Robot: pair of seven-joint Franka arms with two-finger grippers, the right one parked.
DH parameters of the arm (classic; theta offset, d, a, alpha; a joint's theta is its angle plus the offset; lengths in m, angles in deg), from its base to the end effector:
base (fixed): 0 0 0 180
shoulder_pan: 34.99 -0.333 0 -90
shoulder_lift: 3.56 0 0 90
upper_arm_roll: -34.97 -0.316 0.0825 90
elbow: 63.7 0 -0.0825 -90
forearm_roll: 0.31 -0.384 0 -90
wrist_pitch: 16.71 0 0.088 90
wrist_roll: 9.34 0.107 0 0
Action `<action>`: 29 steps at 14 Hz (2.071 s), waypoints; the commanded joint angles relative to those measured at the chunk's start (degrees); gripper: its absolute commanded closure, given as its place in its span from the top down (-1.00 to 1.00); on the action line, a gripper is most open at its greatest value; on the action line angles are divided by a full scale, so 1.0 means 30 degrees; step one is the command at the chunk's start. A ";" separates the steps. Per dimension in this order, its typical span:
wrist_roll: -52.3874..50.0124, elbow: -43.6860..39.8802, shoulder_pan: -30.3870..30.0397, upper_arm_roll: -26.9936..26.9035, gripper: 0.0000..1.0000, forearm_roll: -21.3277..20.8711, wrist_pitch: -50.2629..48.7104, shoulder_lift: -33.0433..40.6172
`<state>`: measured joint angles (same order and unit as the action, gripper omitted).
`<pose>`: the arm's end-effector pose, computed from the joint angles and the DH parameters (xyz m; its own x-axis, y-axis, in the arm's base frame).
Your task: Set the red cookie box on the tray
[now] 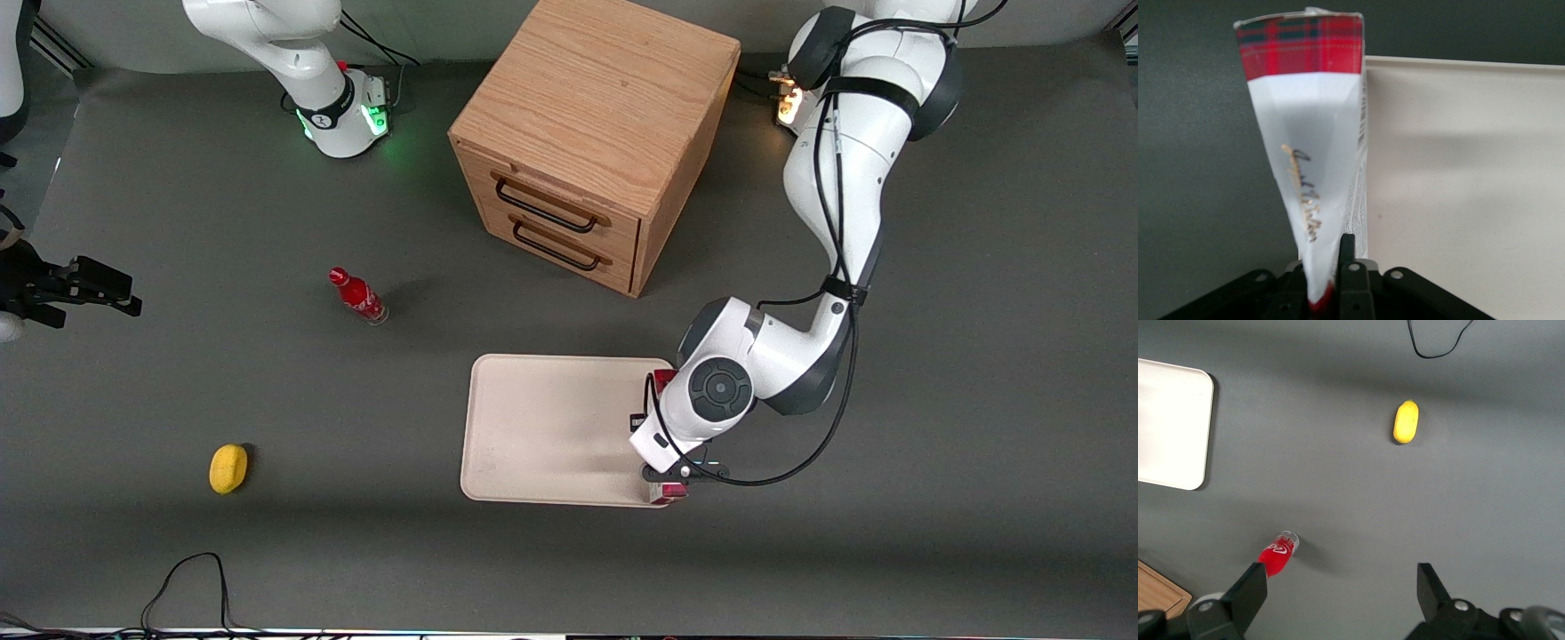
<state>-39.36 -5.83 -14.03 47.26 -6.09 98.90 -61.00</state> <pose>0.6889 -0.3719 0.2463 0.9997 -0.0010 -0.0257 0.0012 -0.9962 0.0873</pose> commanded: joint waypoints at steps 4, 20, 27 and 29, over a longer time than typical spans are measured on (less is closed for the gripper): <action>-0.0423 -0.0423 0.0544 -0.0200 1.00 -0.0389 -0.0041 -0.0074; 0.4544 0.0042 -0.3551 -0.0024 1.00 0.1275 -0.8796 0.5984; 1.0241 0.5131 -0.9767 -0.0171 1.00 0.0877 -0.9772 1.2163; 1.0241 0.7767 -1.0379 -0.0200 1.00 0.0285 -0.8719 1.4009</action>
<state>-8.42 4.71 -44.67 46.51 -3.08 68.26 -27.53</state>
